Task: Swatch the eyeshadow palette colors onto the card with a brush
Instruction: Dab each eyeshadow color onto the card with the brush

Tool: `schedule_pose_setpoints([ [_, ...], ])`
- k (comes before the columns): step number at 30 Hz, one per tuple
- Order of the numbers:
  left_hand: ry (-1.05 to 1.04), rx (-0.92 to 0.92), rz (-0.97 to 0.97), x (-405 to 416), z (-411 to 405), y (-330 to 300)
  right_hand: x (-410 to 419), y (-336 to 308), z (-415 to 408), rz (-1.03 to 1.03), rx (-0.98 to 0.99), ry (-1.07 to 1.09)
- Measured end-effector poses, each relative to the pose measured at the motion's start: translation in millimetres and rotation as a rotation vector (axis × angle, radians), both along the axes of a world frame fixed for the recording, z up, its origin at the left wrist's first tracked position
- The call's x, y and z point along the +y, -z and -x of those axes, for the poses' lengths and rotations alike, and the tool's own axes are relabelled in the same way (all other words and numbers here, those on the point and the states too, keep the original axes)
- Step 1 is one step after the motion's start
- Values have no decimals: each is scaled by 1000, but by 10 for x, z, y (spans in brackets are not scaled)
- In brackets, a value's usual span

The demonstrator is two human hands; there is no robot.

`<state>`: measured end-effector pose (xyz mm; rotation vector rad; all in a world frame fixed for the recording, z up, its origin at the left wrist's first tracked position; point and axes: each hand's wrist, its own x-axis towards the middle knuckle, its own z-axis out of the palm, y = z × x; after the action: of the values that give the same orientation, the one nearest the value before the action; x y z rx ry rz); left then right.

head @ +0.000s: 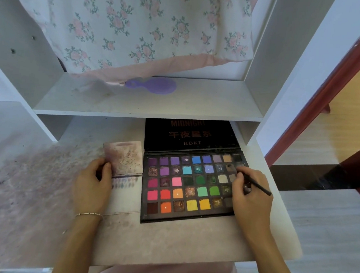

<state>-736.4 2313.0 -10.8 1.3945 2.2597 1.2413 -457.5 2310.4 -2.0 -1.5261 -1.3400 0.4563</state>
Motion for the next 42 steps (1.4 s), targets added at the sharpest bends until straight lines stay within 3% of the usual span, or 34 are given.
schedule_pose_setpoints([
  [13,5,-44,25,-15,-8,-50,-142,-48,1001,4,52,-564],
  [42,-8,-56,19,10,17,23,-20,-16,1200,172,-80,-554],
])
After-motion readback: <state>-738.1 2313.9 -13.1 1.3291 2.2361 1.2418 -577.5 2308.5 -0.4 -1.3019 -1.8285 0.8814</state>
